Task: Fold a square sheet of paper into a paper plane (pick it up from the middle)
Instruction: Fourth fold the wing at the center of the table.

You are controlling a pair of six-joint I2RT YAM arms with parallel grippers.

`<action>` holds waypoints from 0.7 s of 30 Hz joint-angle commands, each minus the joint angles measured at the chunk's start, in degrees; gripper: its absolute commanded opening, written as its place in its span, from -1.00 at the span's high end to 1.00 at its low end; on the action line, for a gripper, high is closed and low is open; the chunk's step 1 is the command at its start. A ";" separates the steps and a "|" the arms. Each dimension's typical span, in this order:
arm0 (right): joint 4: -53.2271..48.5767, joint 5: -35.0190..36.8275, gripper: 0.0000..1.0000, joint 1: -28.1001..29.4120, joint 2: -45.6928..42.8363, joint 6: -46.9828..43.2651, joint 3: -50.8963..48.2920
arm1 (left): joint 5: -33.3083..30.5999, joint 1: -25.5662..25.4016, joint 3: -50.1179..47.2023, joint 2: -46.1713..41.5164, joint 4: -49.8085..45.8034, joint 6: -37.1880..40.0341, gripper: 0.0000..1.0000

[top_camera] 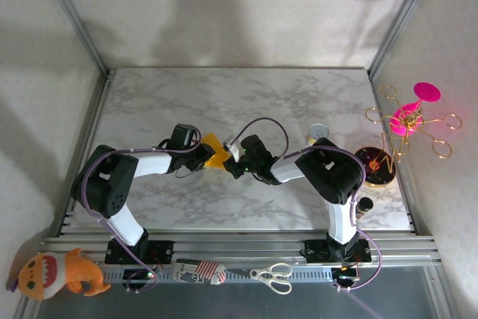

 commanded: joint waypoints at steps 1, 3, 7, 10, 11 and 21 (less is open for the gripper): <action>-3.88 -0.13 0.67 -0.64 -1.07 1.38 1.27 | -1.27 -0.62 0.84 0.94 -0.42 0.99 0.45; -4.70 0.44 0.62 -0.63 -2.10 1.49 1.21 | -1.44 -0.61 0.82 1.03 -0.68 1.11 0.43; -6.90 0.25 0.57 -0.54 -3.38 0.87 1.62 | -2.02 -0.59 0.90 1.12 -1.33 1.12 0.38; -8.29 0.83 0.53 -0.59 -4.16 -0.43 1.89 | -2.44 -0.52 1.00 1.20 -2.08 1.10 0.37; -8.58 1.32 0.51 -0.61 -4.31 -0.96 1.89 | -2.59 -0.58 1.08 1.29 -2.40 1.11 0.37; -12.07 4.21 0.45 -0.28 -3.04 -6.59 3.97 | -3.21 -0.59 1.17 1.57 -3.41 0.97 0.34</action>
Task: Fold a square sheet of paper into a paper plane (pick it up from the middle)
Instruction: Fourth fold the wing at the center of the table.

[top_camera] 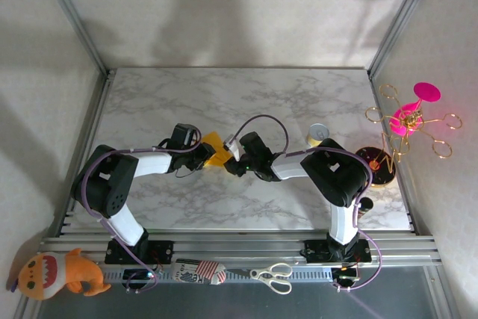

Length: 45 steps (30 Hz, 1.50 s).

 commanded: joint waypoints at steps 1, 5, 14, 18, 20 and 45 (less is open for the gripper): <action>-2.31 1.77 0.45 -0.19 -0.26 -3.22 1.79 | -2.60 -0.54 0.91 1.52 -3.01 0.81 0.34; -2.94 1.46 0.48 -0.19 0.58 -5.01 2.25 | -2.77 -0.54 0.93 1.67 -3.36 0.92 0.34; -3.67 -0.08 0.48 -0.20 1.52 -8.92 2.29 | -2.87 -0.44 1.20 1.58 -3.97 1.23 0.34; -4.16 -0.22 0.50 -0.21 2.23 -9.31 2.83 | -2.86 -0.39 1.28 1.60 -4.03 1.23 0.34; -4.31 0.13 0.53 -0.19 2.58 -9.28 2.96 | -2.86 -0.41 1.28 1.54 -3.98 1.20 0.33; 0.51 -18.67 0.99 -4.82 2.83 8.22 0.40 | -1.02 0.55 0.39 -5.40 -0.10 2.71 0.33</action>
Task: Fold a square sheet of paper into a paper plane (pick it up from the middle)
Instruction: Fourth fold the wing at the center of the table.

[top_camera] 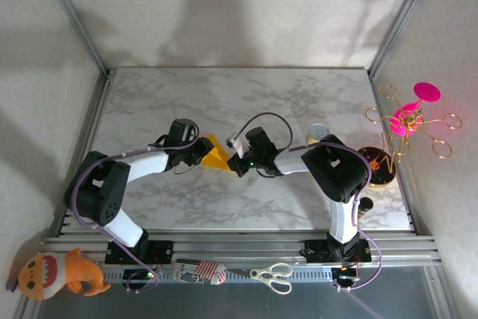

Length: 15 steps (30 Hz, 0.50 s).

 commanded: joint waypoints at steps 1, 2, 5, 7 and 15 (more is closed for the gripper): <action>0.88 -4.98 1.00 -0.79 1.21 5.69 -0.42 | 1.79 0.40 -1.43 -0.95 3.78 0.59 0.33; 1.03 -5.84 1.00 -1.06 1.26 6.83 -0.53 | 2.18 0.43 -1.82 -0.86 4.84 0.40 0.33; 0.85 -6.72 1.00 -1.56 1.59 10.25 -0.19 | 3.39 0.42 -3.11 -0.46 7.70 -0.12 0.34; 0.23 -6.85 1.00 -1.55 2.07 12.16 0.25 | 4.13 0.43 -3.89 -0.30 9.60 -0.59 0.35; -2.61 -6.75 0.99 -1.55 4.15 16.95 1.70 | 4.86 0.24 -5.17 0.70 11.91 -0.61 0.39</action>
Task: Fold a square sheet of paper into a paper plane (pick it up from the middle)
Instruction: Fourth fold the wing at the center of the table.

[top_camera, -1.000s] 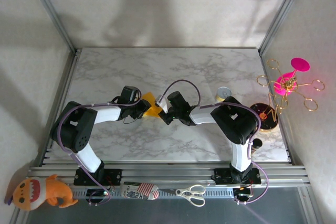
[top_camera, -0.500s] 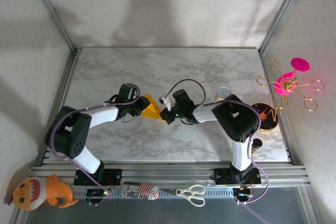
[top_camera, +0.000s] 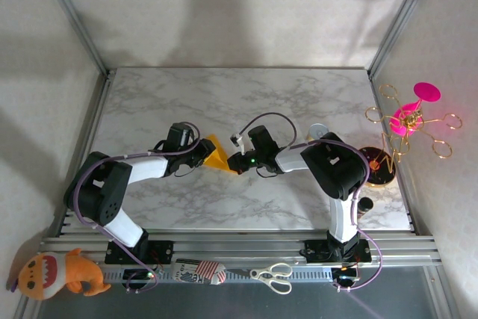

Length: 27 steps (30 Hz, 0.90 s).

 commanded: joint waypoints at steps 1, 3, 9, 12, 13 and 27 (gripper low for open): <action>-2.92 -0.90 0.99 0.11 2.66 3.89 1.00 | 1.13 0.34 -0.75 0.68 2.41 -0.34 0.40; -3.22 -1.18 0.98 0.11 3.00 5.30 1.20 | 0.79 0.32 -0.93 0.57 2.46 -0.33 0.40; -7.05 -1.01 0.97 0.11 4.10 7.33 3.30 | 0.23 0.33 -1.02 1.12 2.81 0.09 0.46; -7.50 -0.76 0.92 0.11 4.09 8.18 3.32 | 0.41 0.33 -1.28 1.71 4.70 0.10 0.50; -7.58 -0.68 0.90 0.04 4.08 8.39 3.25 | 0.50 0.34 -1.28 1.98 4.96 0.02 0.51; -8.84 -1.23 0.69 0.11 4.58 8.29 3.67 | 3.22 0.08 1.11 5.48 6.47 0.32 0.51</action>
